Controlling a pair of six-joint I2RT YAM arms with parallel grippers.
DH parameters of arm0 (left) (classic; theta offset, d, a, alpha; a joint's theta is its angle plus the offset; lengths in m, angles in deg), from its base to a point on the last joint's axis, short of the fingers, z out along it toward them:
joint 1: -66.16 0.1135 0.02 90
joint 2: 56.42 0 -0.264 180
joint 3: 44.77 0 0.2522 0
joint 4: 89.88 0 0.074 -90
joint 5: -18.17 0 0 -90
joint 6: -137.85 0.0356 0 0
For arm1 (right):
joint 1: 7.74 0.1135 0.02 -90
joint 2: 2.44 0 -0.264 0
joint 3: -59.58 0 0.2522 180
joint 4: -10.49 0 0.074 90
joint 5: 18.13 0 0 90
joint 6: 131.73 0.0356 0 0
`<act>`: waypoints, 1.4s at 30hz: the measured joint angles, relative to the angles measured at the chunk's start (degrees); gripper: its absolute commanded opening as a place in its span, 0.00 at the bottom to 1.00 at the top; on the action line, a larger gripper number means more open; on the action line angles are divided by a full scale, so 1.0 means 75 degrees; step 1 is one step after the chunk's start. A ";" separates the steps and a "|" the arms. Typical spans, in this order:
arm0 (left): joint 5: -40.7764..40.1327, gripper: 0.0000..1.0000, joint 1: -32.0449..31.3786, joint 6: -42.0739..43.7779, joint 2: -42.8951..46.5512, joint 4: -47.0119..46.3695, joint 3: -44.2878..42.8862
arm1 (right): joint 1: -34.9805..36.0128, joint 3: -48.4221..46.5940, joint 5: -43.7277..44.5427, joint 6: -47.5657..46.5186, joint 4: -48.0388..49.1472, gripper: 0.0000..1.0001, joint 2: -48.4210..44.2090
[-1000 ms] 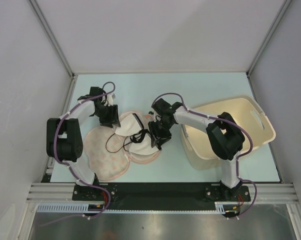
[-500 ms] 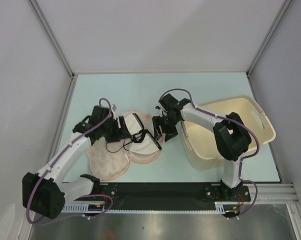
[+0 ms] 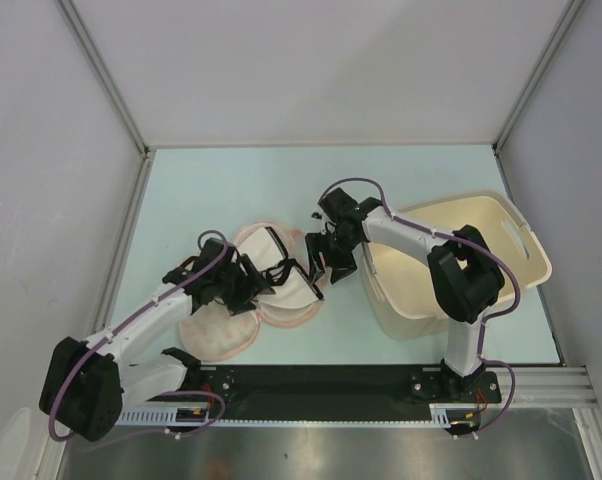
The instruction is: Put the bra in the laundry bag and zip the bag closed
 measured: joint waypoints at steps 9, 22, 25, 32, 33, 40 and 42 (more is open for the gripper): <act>-0.0143 0.32 0.0000 -0.0102 -0.0606 -0.0734 0.0000 | 0.0032 0.0425 -0.0216 0.0125 0.0251 0.50 -0.0227; -0.0615 0.02 -0.0003 0.0064 -0.0370 -0.0726 0.0090 | 0.0038 0.0673 -0.0096 0.0271 0.0350 0.42 -0.0312; -0.0691 0.00 -0.0003 0.0117 -0.0370 -0.0714 0.0090 | 0.0035 0.0673 -0.0070 0.0271 0.0408 0.40 -0.0297; -0.1008 0.01 -0.0003 0.0254 -0.0184 -0.0694 0.0093 | 0.0090 0.0673 -0.0064 0.0271 0.0565 0.35 -0.0038; -0.1075 0.01 -0.0003 0.0262 -0.0143 -0.0694 0.0102 | 0.0105 0.0673 -0.0061 0.0271 0.0574 0.34 0.0015; -0.1311 0.09 0.0000 0.0329 -0.0073 -0.0656 0.0286 | 0.0140 0.0673 -0.0058 0.0268 0.0583 0.34 0.0082; -0.1323 0.14 0.0000 0.0350 -0.0073 -0.0618 0.0318 | 0.0140 0.0673 -0.0055 0.0268 0.0583 0.34 0.0082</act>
